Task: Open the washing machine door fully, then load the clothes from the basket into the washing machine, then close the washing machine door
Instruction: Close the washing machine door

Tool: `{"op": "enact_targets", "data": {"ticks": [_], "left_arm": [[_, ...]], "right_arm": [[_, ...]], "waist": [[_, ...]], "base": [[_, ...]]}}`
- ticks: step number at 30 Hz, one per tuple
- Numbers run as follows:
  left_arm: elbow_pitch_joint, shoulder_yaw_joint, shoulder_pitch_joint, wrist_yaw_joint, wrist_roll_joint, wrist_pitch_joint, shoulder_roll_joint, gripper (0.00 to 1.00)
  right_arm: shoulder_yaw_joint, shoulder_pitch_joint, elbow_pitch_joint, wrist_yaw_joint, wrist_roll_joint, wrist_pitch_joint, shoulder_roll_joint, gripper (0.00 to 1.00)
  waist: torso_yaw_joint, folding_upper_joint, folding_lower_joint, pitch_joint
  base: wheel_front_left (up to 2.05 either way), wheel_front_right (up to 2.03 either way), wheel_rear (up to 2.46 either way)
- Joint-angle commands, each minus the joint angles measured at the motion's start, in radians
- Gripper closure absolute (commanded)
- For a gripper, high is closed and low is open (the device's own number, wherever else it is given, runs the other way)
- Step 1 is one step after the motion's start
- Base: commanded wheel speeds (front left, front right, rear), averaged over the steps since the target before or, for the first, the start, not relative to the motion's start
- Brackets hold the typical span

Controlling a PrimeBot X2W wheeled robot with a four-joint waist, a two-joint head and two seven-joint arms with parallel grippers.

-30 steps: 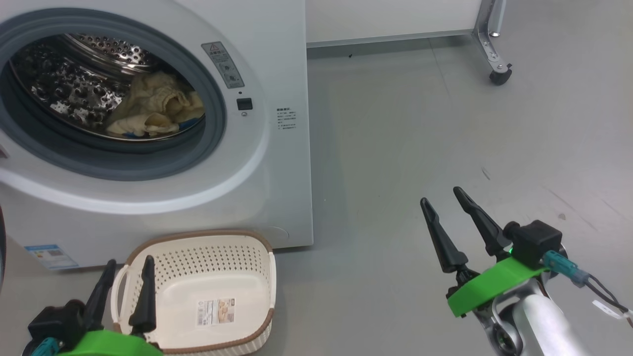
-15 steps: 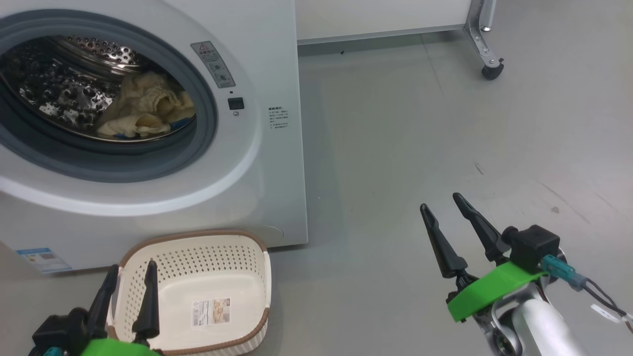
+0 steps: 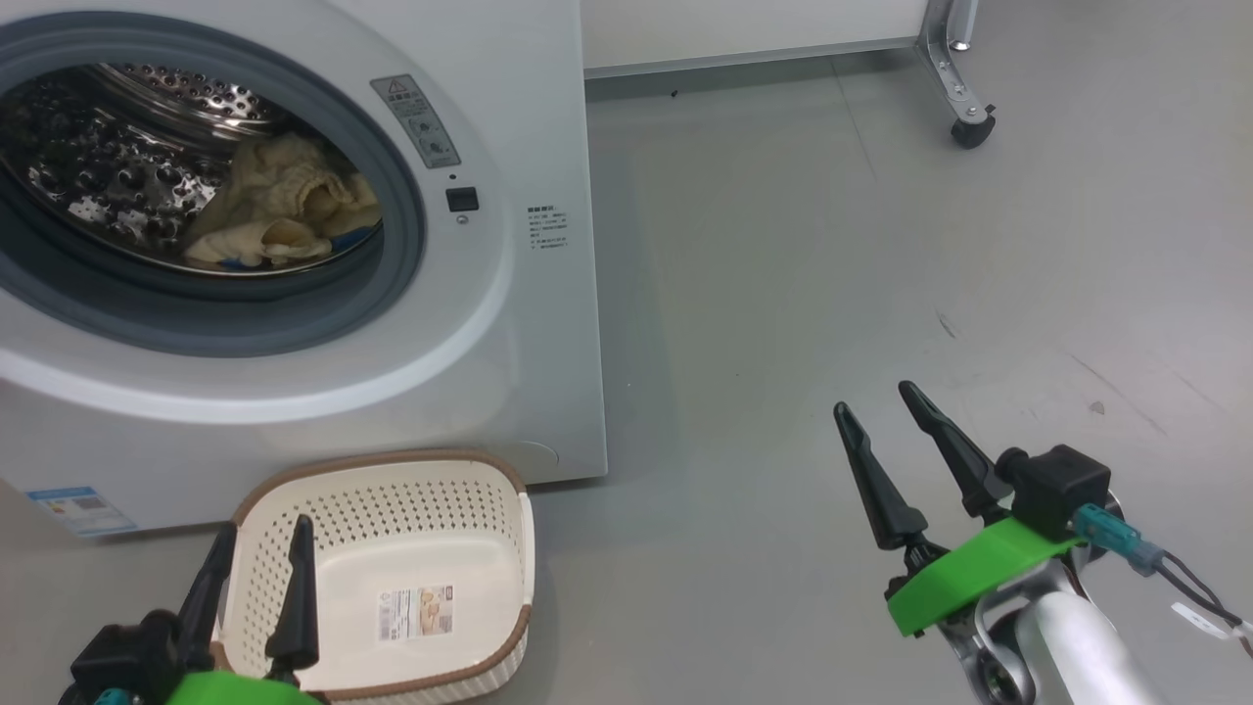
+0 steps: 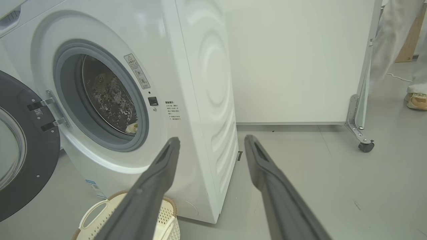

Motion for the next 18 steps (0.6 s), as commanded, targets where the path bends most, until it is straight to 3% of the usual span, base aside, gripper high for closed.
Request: {"op": "enact_targets", "data": {"ticks": [1, 18], "left_arm": [[-0.02, 0.049, -0.049, -0.007, 0.011, -0.007, 0.007, 0.0], [-0.024, 0.072, -0.049, -0.027, 0.022, -0.007, -0.021, 0.0]], "right_arm": [[0.014, -0.035, -0.03, 0.0, 0.003, -0.007, 0.003, 0.0], [0.013, -0.037, -0.024, 0.0, 0.0, -0.007, 0.003, 0.0]], "waist": [[0.0, 0.0, 0.0, 0.001], [0.003, 0.0, 0.0, -0.004]], "base": [[0.0, 0.0, 0.0], [0.0, 0.0, 0.0]]}}
